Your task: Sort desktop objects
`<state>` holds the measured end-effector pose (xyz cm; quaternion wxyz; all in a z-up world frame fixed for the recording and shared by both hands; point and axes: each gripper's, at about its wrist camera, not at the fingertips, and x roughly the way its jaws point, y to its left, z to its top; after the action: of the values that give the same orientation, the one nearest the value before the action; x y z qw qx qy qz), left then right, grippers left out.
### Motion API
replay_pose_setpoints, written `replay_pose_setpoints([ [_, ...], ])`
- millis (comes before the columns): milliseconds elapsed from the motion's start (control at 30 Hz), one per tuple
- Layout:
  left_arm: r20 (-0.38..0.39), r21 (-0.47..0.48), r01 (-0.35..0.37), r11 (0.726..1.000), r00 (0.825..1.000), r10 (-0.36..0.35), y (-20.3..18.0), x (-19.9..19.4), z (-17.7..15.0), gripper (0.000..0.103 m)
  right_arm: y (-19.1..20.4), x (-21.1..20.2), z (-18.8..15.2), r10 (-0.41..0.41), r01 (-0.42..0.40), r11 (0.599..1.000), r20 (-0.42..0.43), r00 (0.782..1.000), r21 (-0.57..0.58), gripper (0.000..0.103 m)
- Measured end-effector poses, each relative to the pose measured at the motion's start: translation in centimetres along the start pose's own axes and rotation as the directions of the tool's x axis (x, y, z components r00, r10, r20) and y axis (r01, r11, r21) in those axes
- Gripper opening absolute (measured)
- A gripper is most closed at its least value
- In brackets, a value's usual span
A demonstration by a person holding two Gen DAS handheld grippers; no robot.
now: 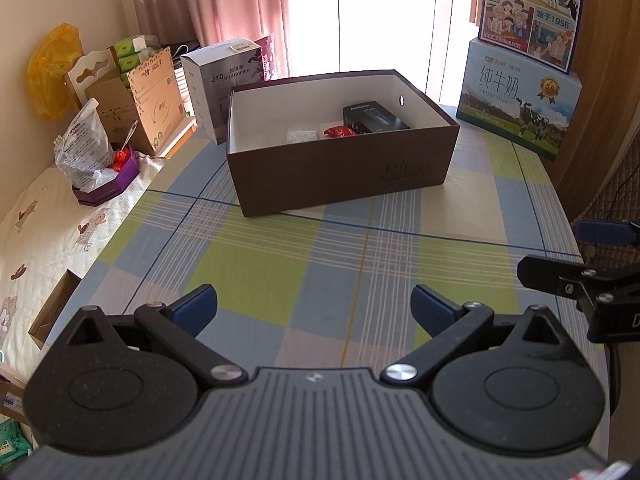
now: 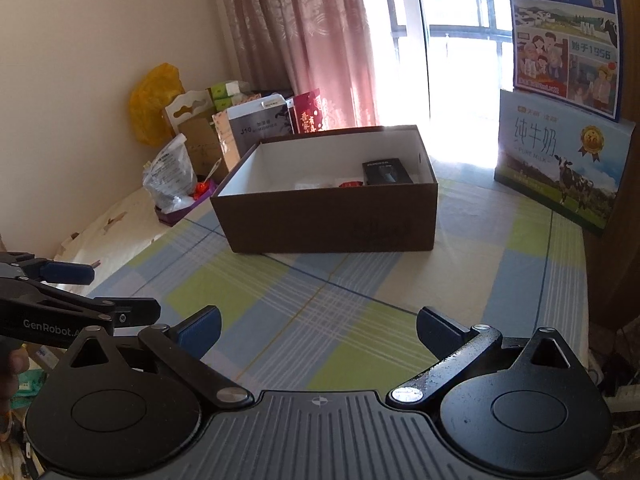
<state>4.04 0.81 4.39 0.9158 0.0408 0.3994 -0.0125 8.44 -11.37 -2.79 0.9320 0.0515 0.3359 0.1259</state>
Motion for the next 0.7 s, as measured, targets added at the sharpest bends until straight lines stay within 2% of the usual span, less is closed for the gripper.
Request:
replay_pose_setpoints([
  [700,-0.033,-0.005,-0.019,1.0,0.999,0.019,-1.0,-0.8,-2.6,0.102,-0.1,-0.5,-2.5,0.032,-0.032,0.999,-0.051,0.998,-0.004,0.101],
])
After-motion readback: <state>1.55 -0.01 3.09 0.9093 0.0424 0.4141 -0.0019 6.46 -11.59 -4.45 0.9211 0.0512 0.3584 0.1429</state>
